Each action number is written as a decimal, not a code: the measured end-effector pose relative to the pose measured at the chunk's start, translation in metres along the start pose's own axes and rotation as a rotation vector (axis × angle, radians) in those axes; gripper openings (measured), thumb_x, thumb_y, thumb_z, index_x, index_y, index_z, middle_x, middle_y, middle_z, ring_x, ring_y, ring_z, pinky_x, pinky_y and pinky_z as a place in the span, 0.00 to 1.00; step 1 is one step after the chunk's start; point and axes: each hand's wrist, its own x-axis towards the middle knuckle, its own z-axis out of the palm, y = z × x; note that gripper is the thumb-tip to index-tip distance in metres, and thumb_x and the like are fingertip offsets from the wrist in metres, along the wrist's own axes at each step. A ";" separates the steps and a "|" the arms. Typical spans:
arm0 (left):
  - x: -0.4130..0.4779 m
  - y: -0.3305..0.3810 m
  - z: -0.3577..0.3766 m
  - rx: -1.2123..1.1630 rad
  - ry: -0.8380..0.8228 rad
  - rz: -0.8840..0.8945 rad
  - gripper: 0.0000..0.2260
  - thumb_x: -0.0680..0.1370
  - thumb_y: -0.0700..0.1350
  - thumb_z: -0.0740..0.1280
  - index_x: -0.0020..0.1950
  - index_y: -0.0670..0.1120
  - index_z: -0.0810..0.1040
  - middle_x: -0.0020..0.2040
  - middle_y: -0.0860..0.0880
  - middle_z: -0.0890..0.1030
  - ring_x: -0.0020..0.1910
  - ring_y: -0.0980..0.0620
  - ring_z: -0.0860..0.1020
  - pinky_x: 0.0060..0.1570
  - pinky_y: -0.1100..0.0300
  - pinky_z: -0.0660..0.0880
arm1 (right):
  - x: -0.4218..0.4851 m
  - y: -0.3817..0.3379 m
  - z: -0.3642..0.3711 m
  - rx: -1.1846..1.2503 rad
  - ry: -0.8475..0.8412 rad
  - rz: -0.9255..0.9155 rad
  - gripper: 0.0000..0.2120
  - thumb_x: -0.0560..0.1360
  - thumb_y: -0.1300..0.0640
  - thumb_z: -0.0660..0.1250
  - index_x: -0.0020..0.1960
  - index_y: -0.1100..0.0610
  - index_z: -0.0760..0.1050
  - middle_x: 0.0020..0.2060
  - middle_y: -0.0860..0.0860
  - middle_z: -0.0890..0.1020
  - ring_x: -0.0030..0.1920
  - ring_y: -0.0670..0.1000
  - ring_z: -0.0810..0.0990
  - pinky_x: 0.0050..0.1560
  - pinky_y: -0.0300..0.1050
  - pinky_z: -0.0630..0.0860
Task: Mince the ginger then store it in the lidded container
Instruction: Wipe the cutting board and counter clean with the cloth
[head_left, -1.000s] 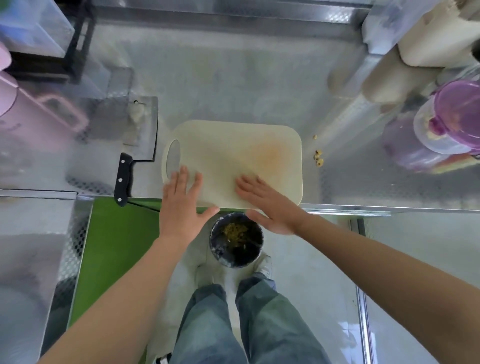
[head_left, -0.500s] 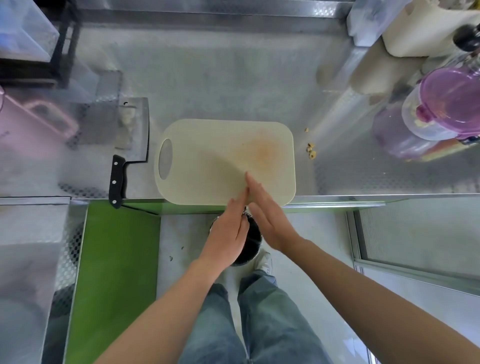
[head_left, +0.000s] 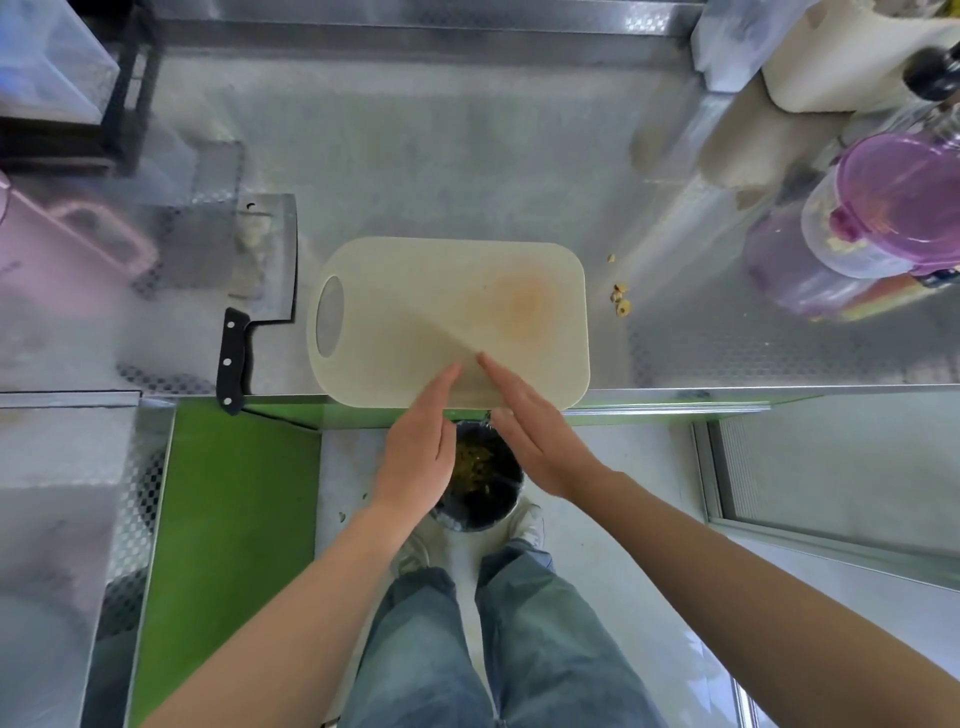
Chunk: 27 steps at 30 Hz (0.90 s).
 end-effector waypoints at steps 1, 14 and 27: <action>0.002 -0.003 -0.001 0.047 0.042 -0.001 0.26 0.81 0.35 0.54 0.78 0.49 0.56 0.77 0.51 0.60 0.76 0.51 0.58 0.74 0.57 0.57 | 0.003 0.002 -0.003 0.010 0.057 0.019 0.26 0.82 0.52 0.49 0.79 0.54 0.49 0.77 0.49 0.57 0.76 0.44 0.55 0.76 0.42 0.53; 0.014 -0.020 -0.005 0.210 0.050 0.003 0.26 0.80 0.35 0.58 0.78 0.42 0.56 0.78 0.48 0.56 0.77 0.53 0.51 0.73 0.63 0.50 | 0.023 0.013 -0.017 -0.325 -0.100 -0.084 0.29 0.81 0.45 0.47 0.78 0.57 0.53 0.77 0.51 0.54 0.77 0.47 0.45 0.78 0.49 0.44; 0.017 -0.020 -0.006 0.237 0.119 0.004 0.22 0.80 0.34 0.60 0.75 0.43 0.64 0.76 0.48 0.63 0.76 0.52 0.58 0.70 0.63 0.57 | -0.001 0.001 -0.013 -0.158 -0.080 -0.200 0.17 0.79 0.53 0.56 0.61 0.56 0.79 0.60 0.51 0.81 0.62 0.48 0.77 0.66 0.50 0.73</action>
